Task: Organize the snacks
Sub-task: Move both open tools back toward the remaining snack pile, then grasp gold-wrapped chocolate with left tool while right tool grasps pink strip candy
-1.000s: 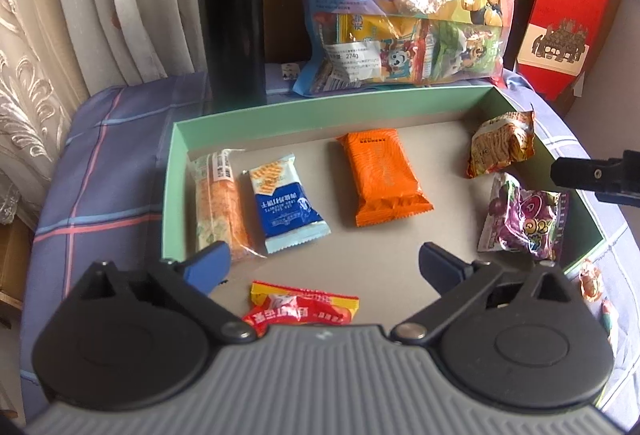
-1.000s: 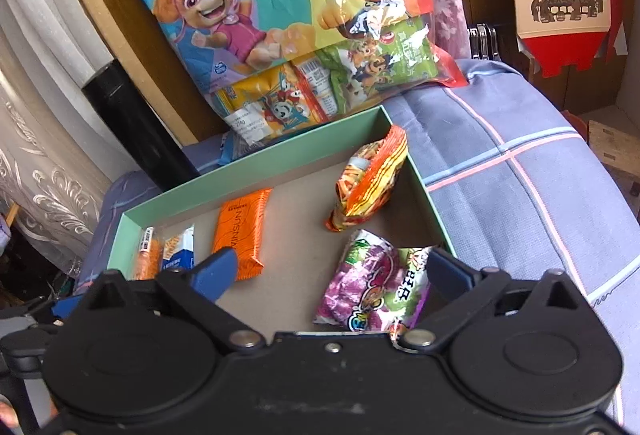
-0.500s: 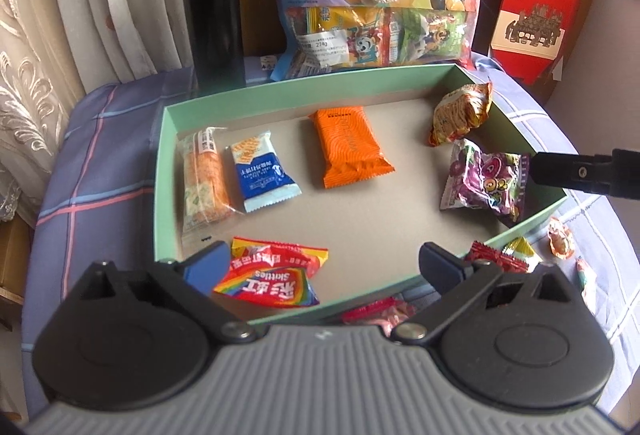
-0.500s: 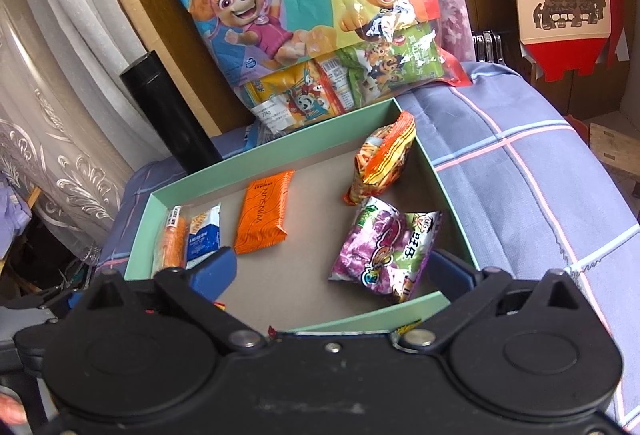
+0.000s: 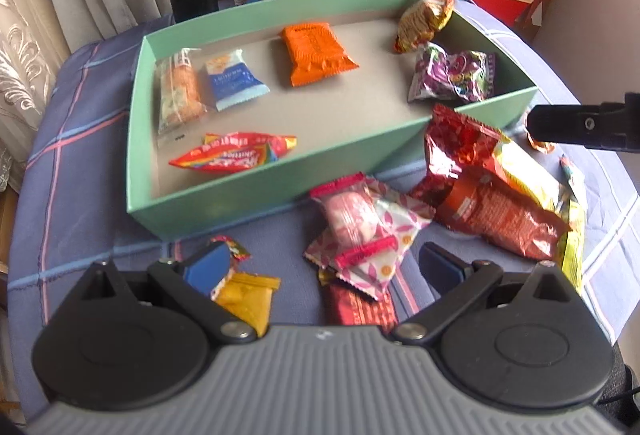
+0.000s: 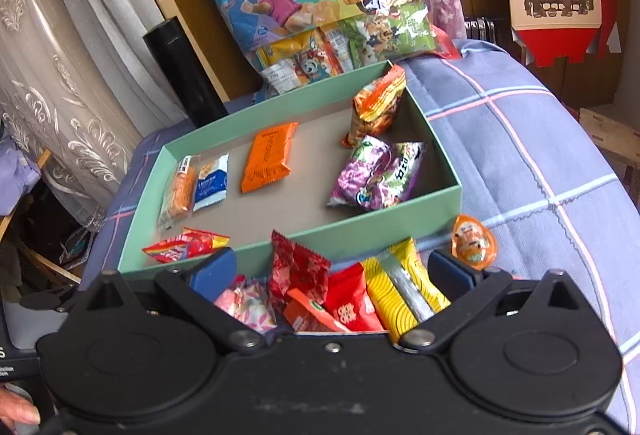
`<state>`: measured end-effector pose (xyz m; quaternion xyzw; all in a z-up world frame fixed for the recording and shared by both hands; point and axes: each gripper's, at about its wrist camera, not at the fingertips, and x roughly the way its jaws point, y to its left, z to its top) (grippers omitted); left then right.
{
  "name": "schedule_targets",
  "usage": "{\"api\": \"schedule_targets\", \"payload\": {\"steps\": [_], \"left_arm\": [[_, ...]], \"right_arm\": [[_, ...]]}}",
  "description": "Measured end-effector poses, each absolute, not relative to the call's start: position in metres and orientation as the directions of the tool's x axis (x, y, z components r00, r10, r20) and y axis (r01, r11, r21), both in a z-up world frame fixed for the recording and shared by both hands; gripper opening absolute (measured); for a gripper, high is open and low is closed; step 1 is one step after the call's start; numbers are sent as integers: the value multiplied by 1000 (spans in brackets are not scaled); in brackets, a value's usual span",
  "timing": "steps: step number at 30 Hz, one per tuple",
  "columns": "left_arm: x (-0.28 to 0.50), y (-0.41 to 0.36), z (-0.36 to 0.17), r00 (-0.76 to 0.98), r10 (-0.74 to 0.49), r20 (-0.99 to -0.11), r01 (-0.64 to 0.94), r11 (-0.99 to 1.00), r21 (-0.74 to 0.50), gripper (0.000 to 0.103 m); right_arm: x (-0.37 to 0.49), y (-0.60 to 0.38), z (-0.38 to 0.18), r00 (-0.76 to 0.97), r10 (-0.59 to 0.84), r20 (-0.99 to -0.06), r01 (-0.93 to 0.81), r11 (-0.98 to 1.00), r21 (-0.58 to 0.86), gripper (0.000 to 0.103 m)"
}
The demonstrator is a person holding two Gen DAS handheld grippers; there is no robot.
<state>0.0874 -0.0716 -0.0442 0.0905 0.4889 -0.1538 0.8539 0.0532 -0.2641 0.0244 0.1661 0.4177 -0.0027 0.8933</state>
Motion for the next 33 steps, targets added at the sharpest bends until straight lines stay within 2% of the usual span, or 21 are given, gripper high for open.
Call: {"api": "schedule_targets", "payload": {"steps": [4,5,9,13,15,23,26,29,33], "left_arm": [[74,-75,-57,444,-184,-877,370,929,-7,102],[72,-76,-59,438,-189,-879,374,927,-14,100],[67,-80,-67,408,-204,-890,383,923,-36,79],[65,-78,-76,378,-215,-901,379,923,-61,54],[64,-74,-79,378,-213,-901,376,925,-61,49],[64,-42,-78,402,-214,-890,331,941,-76,49],[64,-35,-77,399,-227,-889,325,941,-94,49],[64,-36,-77,396,-231,-889,333,938,-95,53],[63,-45,-78,407,-221,-887,361,930,-66,56]], "right_arm": [[42,-258,9,618,158,-770,155,936,316,87],[40,-257,5,614,162,-773,155,935,319,78],[36,-253,-12,589,177,-789,177,924,340,60],[33,-249,-25,560,189,-807,193,917,349,52],[30,-245,-29,546,204,-813,189,915,356,52],[33,-223,-43,492,179,-852,152,946,286,51],[37,-225,-46,508,176,-843,159,943,293,42],[39,-225,-48,506,194,-840,168,933,317,21],[38,-215,-50,489,231,-841,141,931,337,19]]}}
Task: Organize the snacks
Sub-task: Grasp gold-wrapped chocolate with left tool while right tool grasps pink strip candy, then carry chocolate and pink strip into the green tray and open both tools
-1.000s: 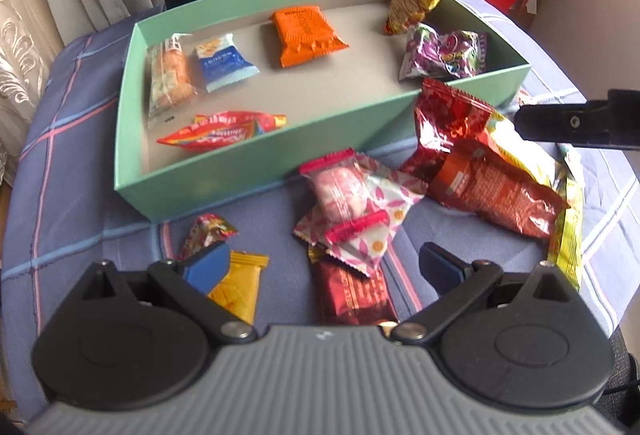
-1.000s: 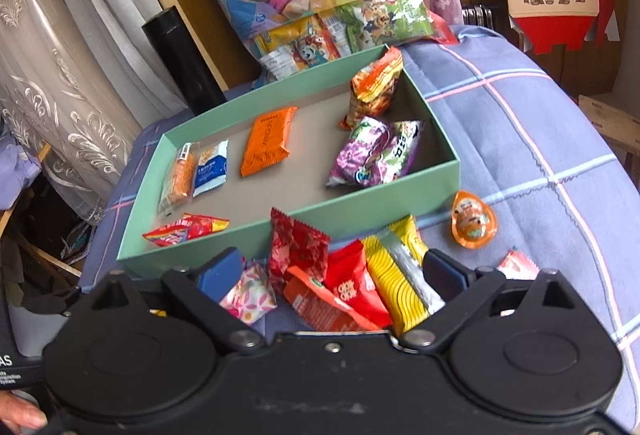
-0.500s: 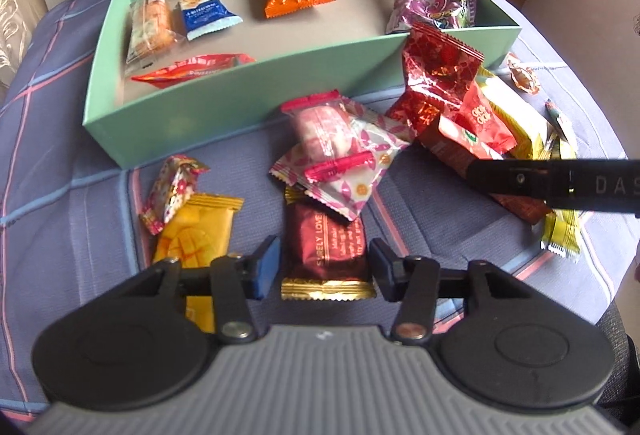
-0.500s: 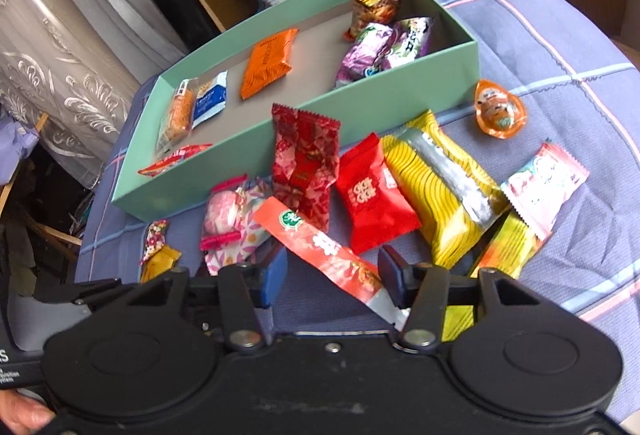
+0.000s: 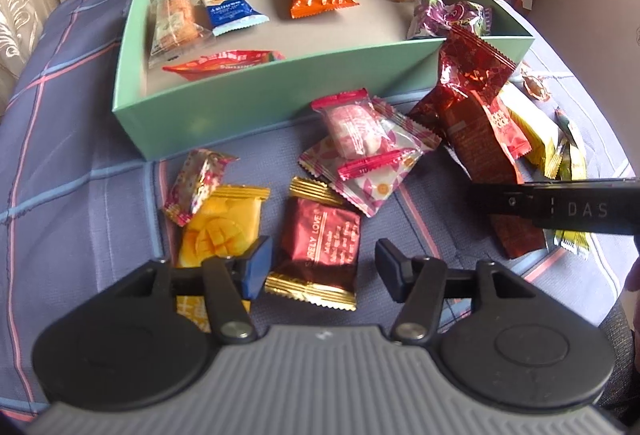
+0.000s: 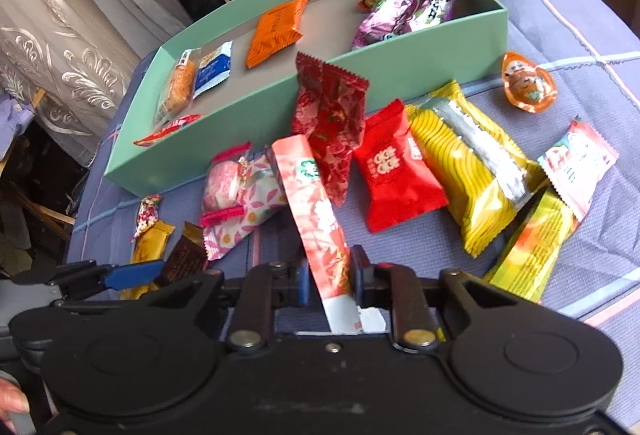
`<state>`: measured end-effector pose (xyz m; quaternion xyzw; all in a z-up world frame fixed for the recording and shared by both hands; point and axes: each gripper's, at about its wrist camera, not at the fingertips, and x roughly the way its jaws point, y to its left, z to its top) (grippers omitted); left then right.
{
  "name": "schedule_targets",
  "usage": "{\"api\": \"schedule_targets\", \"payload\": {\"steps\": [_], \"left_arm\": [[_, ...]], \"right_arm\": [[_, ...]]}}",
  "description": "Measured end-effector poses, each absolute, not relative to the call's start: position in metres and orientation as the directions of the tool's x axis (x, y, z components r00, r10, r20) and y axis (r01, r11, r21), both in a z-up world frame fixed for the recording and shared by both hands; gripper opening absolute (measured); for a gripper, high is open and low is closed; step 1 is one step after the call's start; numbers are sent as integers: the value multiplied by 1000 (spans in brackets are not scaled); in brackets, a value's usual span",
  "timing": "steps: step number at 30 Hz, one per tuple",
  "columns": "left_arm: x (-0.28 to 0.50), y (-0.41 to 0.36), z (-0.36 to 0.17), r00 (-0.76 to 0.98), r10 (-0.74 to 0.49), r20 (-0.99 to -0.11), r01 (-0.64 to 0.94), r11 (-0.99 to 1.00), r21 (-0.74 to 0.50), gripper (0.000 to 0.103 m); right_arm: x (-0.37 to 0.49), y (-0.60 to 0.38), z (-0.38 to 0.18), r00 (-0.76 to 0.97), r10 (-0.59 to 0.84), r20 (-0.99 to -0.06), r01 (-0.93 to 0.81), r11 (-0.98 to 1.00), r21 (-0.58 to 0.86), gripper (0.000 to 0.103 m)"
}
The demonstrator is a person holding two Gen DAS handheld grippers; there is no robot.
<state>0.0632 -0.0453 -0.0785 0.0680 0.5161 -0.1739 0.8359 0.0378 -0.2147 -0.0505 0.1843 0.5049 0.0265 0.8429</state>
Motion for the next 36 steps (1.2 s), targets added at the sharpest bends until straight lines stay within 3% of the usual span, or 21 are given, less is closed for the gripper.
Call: {"api": "schedule_targets", "payload": {"steps": [2,3,6,19,24,36], "left_arm": [[62,-49,-78,416,-213,-884,373,927,-48,50],[61,-50,-78,422,-208,-882,376,926,-38,42],[63,-47,-78,420,-218,-881,370,927,-53,40],[62,-42,-79,422,-232,-876,374,925,-65,42],[59,-43,-76,429,-209,-879,360,932,-46,37],[48,-18,-33,492,-271,-827,326,939,-113,37]], "right_arm": [[40,-211,-51,488,220,-845,141,935,325,19],[41,-212,-51,486,223,-845,149,932,331,19],[43,-219,-53,483,244,-841,172,915,365,19],[41,-219,-56,495,256,-830,120,926,357,19],[43,-198,-49,493,182,-851,79,965,252,17],[36,-207,-10,566,252,-785,55,938,341,15]]}}
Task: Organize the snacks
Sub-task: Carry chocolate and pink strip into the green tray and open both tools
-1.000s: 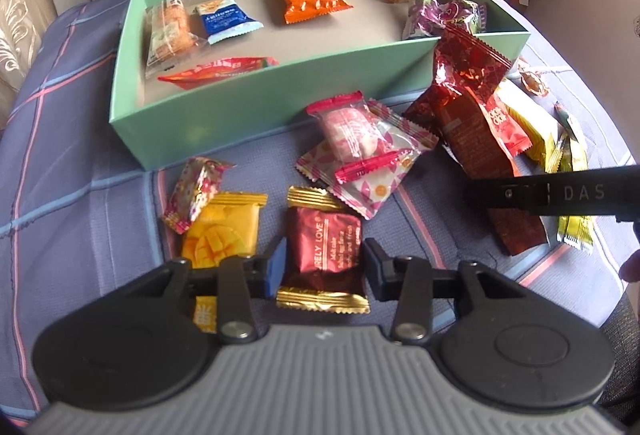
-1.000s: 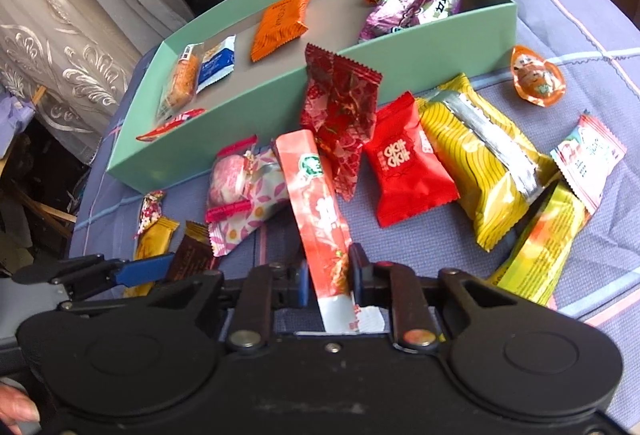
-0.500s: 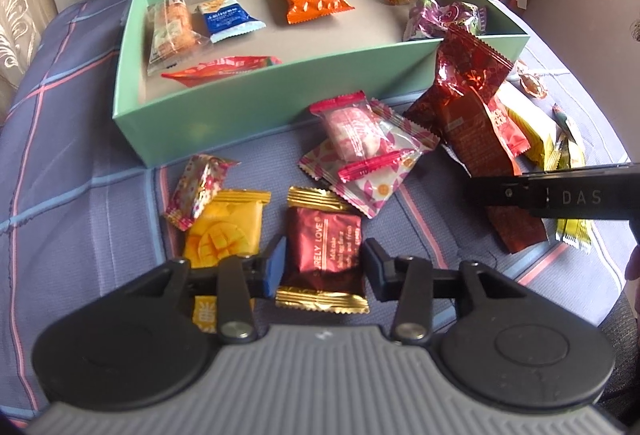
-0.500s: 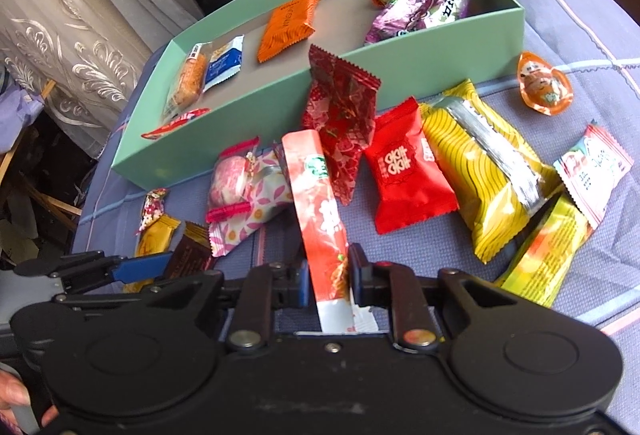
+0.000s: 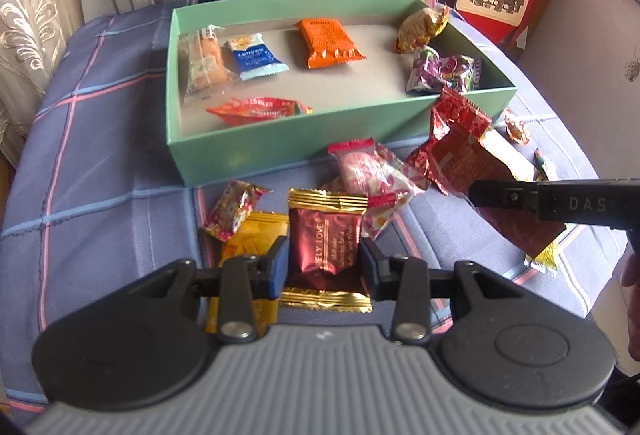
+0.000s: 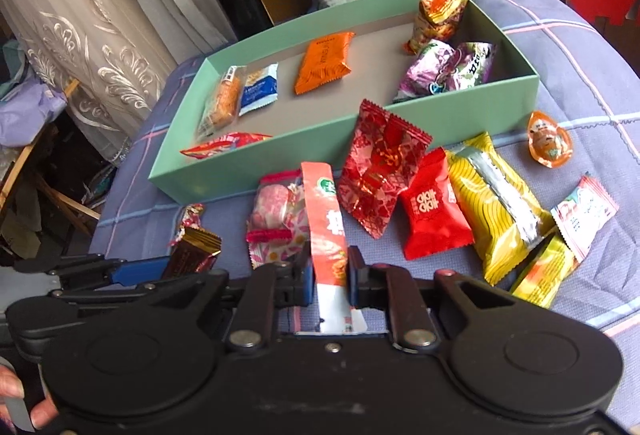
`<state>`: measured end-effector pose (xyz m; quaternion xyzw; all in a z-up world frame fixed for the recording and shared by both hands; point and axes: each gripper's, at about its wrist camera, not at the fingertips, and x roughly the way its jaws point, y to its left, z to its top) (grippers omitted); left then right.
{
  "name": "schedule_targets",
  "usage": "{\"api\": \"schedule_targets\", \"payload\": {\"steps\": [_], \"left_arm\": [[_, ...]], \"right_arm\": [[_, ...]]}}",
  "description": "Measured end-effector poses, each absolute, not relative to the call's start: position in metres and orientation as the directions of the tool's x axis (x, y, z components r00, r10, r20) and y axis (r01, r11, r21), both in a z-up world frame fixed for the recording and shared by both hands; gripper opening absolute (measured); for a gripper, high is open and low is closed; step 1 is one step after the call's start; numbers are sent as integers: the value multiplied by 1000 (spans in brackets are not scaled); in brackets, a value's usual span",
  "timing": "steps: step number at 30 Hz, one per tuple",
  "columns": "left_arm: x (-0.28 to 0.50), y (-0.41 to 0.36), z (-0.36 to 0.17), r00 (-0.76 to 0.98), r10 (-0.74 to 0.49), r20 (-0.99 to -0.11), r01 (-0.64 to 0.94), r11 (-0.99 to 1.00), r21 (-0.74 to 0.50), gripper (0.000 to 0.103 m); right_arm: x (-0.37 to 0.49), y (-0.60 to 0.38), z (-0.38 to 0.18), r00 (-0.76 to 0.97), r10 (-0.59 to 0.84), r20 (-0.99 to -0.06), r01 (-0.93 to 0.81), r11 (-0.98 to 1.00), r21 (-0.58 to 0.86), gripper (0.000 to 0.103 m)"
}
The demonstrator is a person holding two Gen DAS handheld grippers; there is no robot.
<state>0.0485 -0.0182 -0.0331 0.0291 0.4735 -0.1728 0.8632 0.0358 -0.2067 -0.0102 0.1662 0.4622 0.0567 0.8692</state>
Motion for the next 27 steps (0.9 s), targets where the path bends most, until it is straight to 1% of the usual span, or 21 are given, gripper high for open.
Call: {"api": "schedule_targets", "payload": {"steps": [8,16,22,27], "left_arm": [[73,-22,-2,543,-285,-790,313,941,-125,37],[142,-38,21,590,-270,-761,299,948,-104,37],[201,-54,20,602,-247,-760,280,956,-89,37],[248,-64,8,591,-229,-773,264,961,-83,37]], "right_arm": [[48,-226,22,631,263,-729,59,921,384,15],[99,-257,43,680,217,-701,87,925,371,15],[158,-277,47,689,192,-699,101,929,356,15],[211,-283,36,686,174,-707,107,936,335,15]]}}
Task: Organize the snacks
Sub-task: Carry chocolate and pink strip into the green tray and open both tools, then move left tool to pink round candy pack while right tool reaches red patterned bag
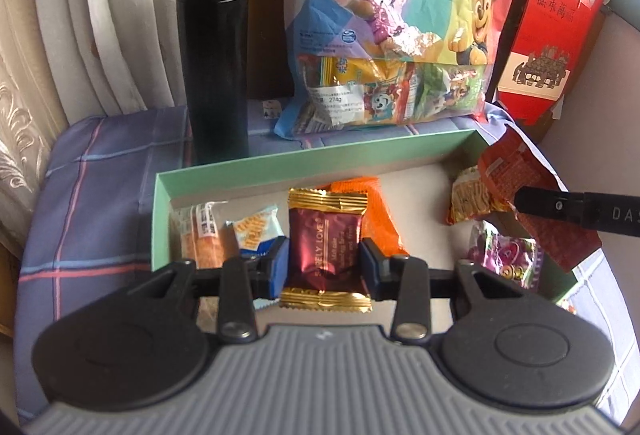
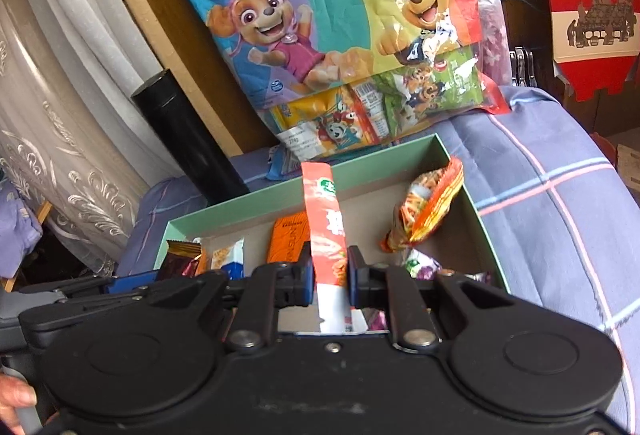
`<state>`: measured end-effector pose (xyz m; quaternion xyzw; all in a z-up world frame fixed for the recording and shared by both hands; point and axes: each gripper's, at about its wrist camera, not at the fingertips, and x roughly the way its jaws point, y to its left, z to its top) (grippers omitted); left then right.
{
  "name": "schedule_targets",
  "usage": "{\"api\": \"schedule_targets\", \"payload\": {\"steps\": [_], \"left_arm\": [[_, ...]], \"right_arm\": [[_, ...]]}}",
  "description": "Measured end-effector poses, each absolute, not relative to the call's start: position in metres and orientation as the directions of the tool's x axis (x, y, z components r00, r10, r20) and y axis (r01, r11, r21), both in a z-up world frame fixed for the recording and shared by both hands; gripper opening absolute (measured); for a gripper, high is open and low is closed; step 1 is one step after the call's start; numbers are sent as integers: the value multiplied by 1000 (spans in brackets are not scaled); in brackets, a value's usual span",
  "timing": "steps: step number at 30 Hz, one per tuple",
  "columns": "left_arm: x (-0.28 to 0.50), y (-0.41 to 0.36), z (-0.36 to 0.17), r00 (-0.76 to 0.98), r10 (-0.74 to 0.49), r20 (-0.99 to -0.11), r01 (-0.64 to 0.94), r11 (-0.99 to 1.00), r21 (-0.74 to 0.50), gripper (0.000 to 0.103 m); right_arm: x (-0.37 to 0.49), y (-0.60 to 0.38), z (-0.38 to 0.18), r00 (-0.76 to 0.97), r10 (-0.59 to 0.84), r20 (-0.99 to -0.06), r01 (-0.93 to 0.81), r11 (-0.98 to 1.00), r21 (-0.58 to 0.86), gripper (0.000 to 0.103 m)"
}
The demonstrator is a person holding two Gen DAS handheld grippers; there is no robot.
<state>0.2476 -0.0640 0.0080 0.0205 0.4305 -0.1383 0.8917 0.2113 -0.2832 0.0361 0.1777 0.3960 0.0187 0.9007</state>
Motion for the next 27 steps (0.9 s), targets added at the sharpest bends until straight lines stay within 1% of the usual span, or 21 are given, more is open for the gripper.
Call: {"api": "schedule_targets", "payload": {"steps": [8,9,10,11,12,13,14,15,20,27], "left_arm": [[293,-73,-17,567,-199,-799,250,966,-64,38],[297,-73,-19,564,-196,-802,246,967,-63,39],[300,-74,-22,562,-189,-805,240,969,-60,45],[302,-74,-24,567,-174,-805,228,972,-49,51],[303,-75,-26,571,-155,-806,214,976,-36,73],[302,-75,-27,579,-136,-804,200,980,-23,95],[300,-74,-27,590,-119,-799,188,982,-7,102],[299,-75,-28,598,-107,-794,183,983,6,103],[295,-78,-31,573,-79,-816,188,981,37,103],[275,-82,-18,571,-93,-816,207,978,34,103]], "right_arm": [[271,-286,9,671,171,-722,125,933,338,16],[275,-286,8,675,175,-717,122,932,341,19],[279,-286,7,677,172,-715,122,933,339,21],[282,-284,6,680,165,-714,126,934,336,37],[284,-284,6,682,154,-715,136,934,330,66],[284,-283,7,688,135,-713,146,937,318,79],[283,-282,8,699,124,-704,145,940,310,97],[281,-281,9,708,119,-696,143,941,306,103],[275,-278,13,698,131,-704,136,941,309,103],[257,-275,21,681,132,-720,141,941,306,103]]}}
